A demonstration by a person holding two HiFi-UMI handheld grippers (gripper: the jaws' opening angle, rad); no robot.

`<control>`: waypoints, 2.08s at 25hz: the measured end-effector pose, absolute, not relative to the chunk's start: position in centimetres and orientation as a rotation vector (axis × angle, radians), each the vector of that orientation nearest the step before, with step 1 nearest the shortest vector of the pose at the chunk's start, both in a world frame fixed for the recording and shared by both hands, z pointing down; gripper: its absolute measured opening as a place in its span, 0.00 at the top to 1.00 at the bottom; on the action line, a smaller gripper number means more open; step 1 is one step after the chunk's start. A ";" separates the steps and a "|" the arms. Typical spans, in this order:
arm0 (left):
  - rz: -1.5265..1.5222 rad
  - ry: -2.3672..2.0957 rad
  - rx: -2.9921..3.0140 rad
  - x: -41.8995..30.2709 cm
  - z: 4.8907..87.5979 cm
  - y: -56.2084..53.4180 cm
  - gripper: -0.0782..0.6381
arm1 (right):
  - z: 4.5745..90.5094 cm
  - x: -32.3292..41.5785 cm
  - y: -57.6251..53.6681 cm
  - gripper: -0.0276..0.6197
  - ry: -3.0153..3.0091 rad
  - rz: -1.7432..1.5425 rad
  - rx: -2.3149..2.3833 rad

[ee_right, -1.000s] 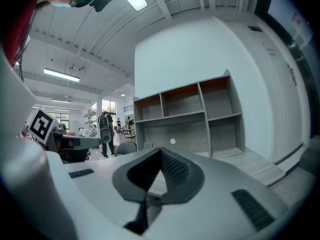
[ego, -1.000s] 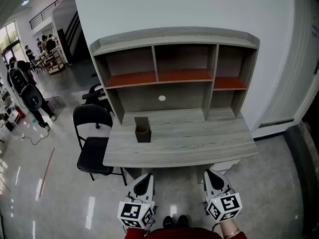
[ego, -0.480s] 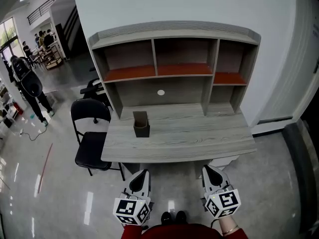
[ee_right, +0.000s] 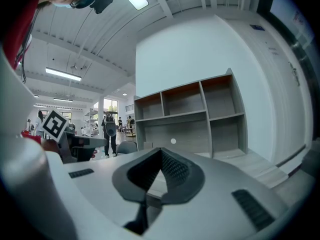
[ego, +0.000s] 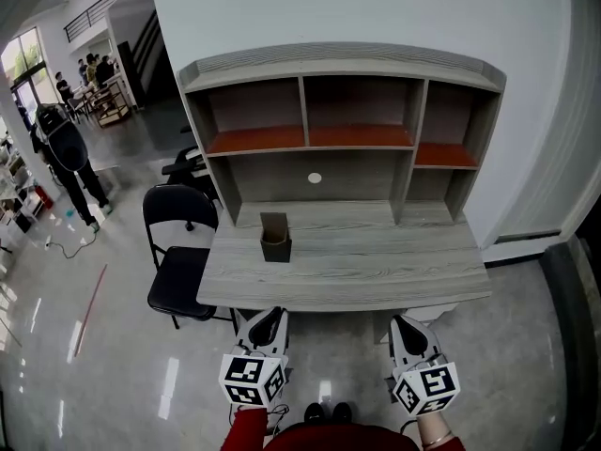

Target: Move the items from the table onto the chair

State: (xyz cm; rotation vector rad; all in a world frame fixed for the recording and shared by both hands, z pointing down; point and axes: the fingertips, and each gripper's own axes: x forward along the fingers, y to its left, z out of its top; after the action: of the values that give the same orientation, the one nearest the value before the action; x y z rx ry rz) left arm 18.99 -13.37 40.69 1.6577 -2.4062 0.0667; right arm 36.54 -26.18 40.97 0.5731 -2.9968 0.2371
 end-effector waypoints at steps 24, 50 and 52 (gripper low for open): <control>0.358 -2.292 1.176 -1.4 56.5 -25.9 0.20 | 41.7 18.2 -37.3 0.95 -2.837 0.175 0.662; 0.343 -2.563 1.057 -7.5 44.6 -21.2 0.26 | 41.6 9.1 -38.4 0.95 -2.831 0.144 0.278; 0.353 -2.607 1.006 -7.7 40.8 -18.8 0.26 | 39.2 7.7 -36.5 0.95 -2.851 0.140 0.160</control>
State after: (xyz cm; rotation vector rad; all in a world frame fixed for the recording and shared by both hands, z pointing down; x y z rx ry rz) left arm -7.69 -18.76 40.81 1.0063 -2.6066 0.3530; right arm 7.71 -36.46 39.23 0.1601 -2.8505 0.1403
